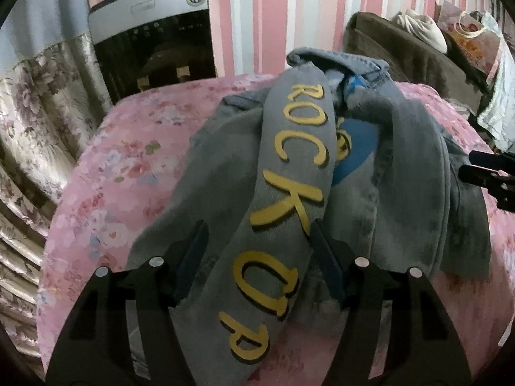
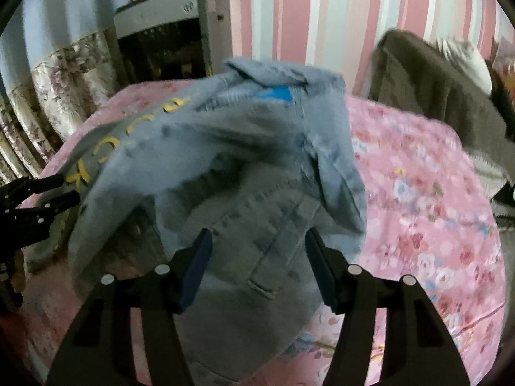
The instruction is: Fold large clothes
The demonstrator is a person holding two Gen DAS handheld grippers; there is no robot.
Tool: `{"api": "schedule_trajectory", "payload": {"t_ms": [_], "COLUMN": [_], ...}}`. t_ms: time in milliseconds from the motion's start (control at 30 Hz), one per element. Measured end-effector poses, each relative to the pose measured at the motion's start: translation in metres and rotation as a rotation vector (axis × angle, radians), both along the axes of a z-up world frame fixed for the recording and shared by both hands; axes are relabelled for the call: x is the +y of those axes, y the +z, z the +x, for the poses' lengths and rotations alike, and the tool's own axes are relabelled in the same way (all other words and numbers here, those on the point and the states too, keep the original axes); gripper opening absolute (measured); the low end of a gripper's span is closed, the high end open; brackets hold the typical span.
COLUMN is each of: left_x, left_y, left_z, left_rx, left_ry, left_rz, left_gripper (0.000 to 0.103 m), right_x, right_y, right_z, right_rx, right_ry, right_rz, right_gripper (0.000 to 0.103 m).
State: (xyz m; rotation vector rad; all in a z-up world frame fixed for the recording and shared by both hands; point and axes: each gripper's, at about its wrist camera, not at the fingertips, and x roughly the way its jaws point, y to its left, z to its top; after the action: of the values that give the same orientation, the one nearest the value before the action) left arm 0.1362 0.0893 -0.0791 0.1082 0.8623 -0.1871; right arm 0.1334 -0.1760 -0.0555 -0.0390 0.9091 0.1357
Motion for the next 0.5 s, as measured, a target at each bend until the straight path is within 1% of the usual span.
{"api": "schedule_trajectory", "payload": {"t_ms": [67,100,167,233,300,333,367,433,467,500], "left_x": [-0.003,-0.004,-0.004,-0.002,-0.001,-0.001,-0.001,0.0,0.002,0.003], "left_y": [-0.007,-0.011,-0.017,-0.024,-0.029,-0.029,-0.028,-0.027,-0.025,-0.023], "left_z": [0.0,0.001,0.004,0.011,0.016,0.017,0.017,0.019,0.02,0.022], "left_rx": [0.018,0.027,0.04,0.066,0.088,0.089,0.087,0.088,0.089,0.086], "left_ry": [-0.011,-0.017,-0.021,-0.01,-0.007,-0.008,-0.008,-0.007,-0.005,0.0], "left_rz": [0.014,0.019,0.026,0.033,0.022,0.025,0.03,0.023,0.021,0.021], "left_gripper": [0.065,0.062,0.038,0.03,0.027,0.026,0.024,0.022,0.021,0.02], "right_x": [-0.004,-0.008,-0.012,-0.015,-0.015,-0.016,-0.016,-0.018,-0.019,-0.021], "right_y": [-0.008,-0.013,-0.02,-0.027,-0.036,-0.042,-0.046,-0.05,-0.05,-0.048], "right_z": [0.0,-0.001,0.0,0.001,0.004,0.007,0.009,0.011,0.01,0.009], "right_rx": [0.026,0.037,0.055,0.079,0.102,0.116,0.123,0.11,0.092,0.077], "right_ry": [-0.008,-0.019,-0.031,-0.028,-0.012,0.006,0.026,0.054,0.065,0.068], "right_rz": [-0.002,0.001,-0.001,0.005,0.016,0.04,0.063,0.069,0.058,0.055], "right_gripper": [0.062,0.064,0.066,0.066,0.064,0.059,0.039,0.029,0.021,0.016]}}
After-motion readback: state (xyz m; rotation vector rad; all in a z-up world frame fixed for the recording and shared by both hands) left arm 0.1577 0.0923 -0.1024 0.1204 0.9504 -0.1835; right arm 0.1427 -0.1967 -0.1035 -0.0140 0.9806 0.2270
